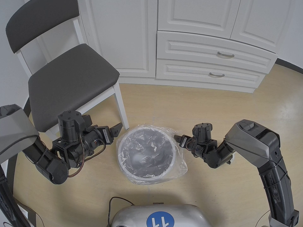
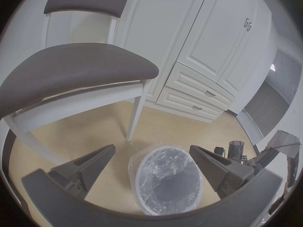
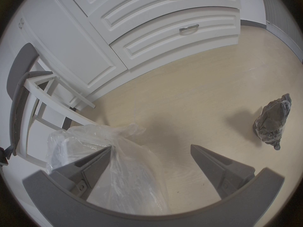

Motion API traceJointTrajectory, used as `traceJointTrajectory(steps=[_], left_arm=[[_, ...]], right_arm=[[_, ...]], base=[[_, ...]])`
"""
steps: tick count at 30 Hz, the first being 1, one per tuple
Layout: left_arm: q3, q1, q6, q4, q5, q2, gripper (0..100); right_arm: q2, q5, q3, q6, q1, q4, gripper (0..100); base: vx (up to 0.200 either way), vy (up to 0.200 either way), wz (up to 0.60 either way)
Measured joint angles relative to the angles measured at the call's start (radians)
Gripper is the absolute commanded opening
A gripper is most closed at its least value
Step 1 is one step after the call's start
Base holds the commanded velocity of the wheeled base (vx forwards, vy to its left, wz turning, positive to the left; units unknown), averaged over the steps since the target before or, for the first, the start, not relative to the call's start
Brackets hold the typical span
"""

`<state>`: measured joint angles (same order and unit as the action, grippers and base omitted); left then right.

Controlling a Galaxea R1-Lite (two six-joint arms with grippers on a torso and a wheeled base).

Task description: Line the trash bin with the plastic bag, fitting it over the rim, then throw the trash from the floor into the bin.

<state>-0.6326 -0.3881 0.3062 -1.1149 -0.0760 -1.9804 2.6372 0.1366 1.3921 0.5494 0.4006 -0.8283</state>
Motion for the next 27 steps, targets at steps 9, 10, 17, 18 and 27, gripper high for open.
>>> traceJointTrajectory(steps=[9,10,17,18,27], left_arm=[[-0.001,-0.001,0.0,0.0,0.001,-0.006,100],[-0.001,-0.001,0.0,0.0,0.001,-0.007,100],[0.003,-0.002,0.0,0.0,0.001,-0.007,100],[0.003,-0.002,0.0,0.0,0.001,-0.006,100],[0.001,-0.002,0.0,0.0,0.001,-0.006,100]], right_arm=[[0.046,-0.006,0.023,-0.001,-0.007,-0.001,100],[0.048,-0.007,0.023,-0.001,-0.007,-0.001,100],[0.053,-0.008,0.008,0.0,-0.004,-0.007,100],[0.052,-0.008,0.004,0.0,-0.003,-0.009,100],[0.01,-0.014,-0.037,-0.005,-0.013,-0.009,100]], base=[[0.0,0.0,0.0],[0.0,0.0,0.0],[0.0,0.0,0.0],[0.0,0.0,0.0],[0.0,0.0,0.0]])
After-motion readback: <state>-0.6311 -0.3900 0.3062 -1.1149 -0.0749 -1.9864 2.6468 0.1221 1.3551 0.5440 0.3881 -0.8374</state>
